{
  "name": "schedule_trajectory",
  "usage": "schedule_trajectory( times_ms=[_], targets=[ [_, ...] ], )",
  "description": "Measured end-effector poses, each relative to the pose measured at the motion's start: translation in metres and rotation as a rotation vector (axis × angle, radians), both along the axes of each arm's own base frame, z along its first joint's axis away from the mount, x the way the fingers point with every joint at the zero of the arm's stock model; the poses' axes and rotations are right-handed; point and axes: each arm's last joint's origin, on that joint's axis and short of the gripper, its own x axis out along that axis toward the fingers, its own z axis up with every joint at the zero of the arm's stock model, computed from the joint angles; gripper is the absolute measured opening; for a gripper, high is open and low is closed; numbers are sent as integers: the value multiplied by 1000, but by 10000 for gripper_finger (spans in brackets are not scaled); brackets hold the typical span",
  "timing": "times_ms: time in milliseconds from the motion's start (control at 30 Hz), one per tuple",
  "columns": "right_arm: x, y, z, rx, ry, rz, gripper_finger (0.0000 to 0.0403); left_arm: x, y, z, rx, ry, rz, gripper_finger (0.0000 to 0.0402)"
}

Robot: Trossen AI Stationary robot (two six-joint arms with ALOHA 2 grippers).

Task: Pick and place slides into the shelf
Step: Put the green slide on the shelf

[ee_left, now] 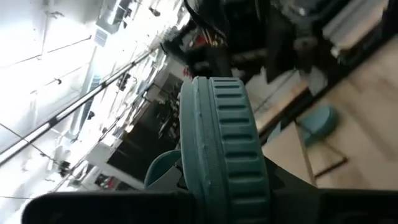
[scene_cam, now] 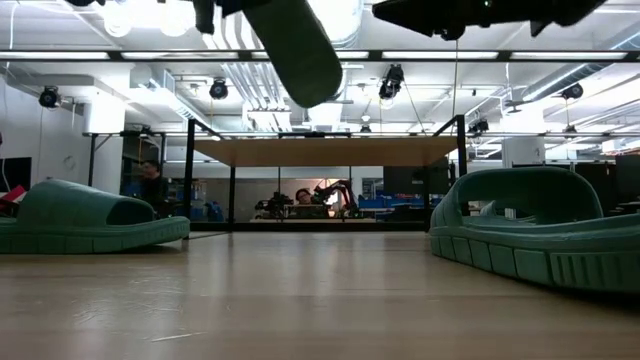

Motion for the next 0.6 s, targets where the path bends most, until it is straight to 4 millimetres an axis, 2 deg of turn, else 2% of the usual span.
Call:
schedule_trajectory(
  times_ms=[100,267,467,600],
  targets=[
    [2,6,6,-23,18,-38,203,4,2,-5,63,49,76,44],
    [3,16,13,-79,13,2,203,11,5,-14,182,147,214,44],
    [3,21,14,-88,6,19,203,22,4,-27,234,226,214,44],
    [3,18,15,-67,6,-83,203,31,4,-35,282,291,238,44]
  ],
)
